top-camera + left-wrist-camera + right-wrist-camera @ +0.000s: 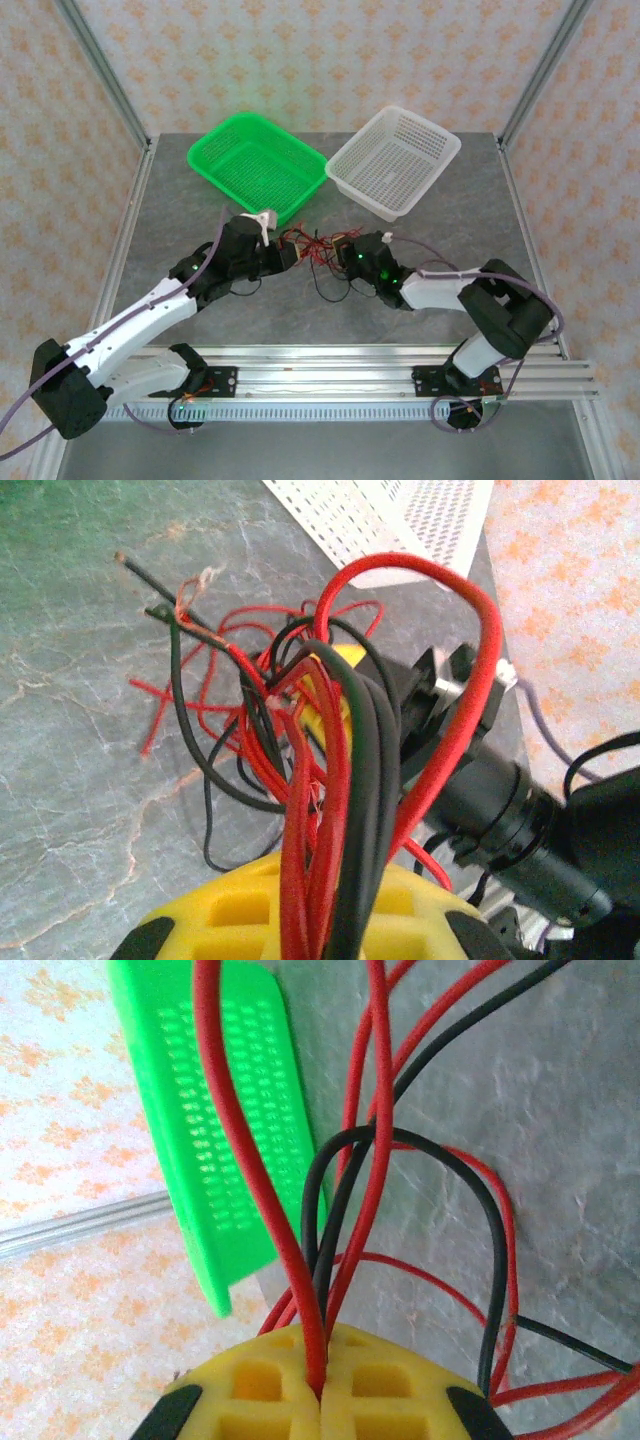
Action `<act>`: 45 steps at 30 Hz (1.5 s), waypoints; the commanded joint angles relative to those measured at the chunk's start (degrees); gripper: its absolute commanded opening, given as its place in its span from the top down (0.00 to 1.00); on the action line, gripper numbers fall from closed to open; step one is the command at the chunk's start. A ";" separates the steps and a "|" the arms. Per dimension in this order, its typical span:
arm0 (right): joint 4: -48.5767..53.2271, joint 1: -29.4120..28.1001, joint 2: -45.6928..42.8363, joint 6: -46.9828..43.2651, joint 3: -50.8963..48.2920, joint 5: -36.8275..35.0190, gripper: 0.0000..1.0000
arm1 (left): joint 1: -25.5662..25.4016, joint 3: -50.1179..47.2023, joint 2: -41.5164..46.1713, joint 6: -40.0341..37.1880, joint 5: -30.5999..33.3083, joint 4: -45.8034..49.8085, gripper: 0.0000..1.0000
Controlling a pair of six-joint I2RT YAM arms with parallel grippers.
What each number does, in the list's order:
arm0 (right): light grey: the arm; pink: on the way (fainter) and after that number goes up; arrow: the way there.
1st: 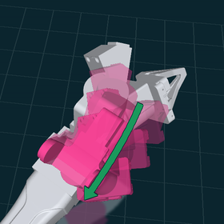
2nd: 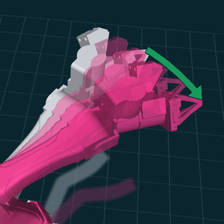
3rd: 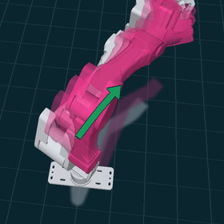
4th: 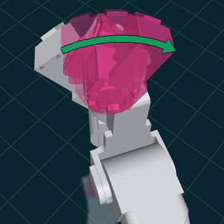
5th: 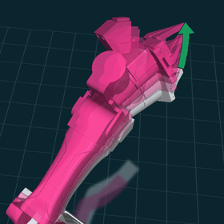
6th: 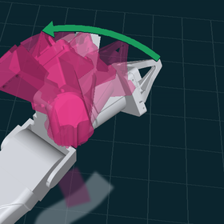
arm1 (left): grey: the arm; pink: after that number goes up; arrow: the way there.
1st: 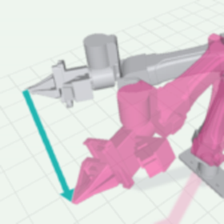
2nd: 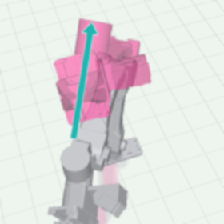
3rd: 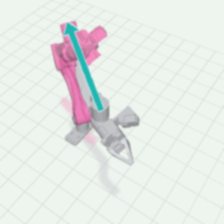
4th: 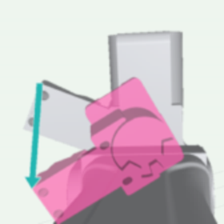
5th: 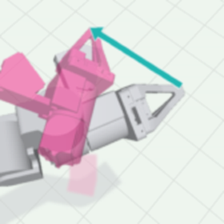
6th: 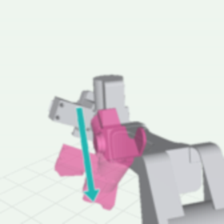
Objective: Untangle the cables
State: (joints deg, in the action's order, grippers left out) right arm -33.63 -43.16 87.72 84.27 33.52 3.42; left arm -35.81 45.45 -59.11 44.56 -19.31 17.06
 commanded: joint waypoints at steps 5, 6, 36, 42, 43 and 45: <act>19.27 2.37 -12.22 -19.11 4.33 -15.89 1.00 | -0.40 -2.48 2.10 -1.52 -1.18 5.33 1.00; 22.14 2.38 -13.81 -21.32 4.92 -17.71 1.00 | -0.40 -3.01 1.87 -1.74 -0.83 6.01 1.00; 61.31 2.21 -13.71 -48.36 18.09 -11.88 0.31 | -3.23 -6.43 -28.82 -0.32 4.35 -8.63 0.51; 62.71 0.58 -16.52 -48.12 18.37 -8.61 0.31 | -3.56 0.49 -21.36 -3.95 9.76 3.98 0.28; 63.33 0.08 -16.77 -48.15 18.67 -8.67 0.31 | -3.56 1.81 -20.00 -4.43 11.56 6.53 0.25; 64.55 -0.94 -17.21 -48.15 19.49 -9.04 0.31 | -3.61 4.04 -17.79 -5.06 15.10 11.24 0.23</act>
State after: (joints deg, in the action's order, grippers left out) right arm 27.51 -42.92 71.96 37.10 50.72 -5.91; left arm -39.48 45.58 -80.58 41.85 -11.60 17.82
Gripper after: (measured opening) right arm 0.692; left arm 0.763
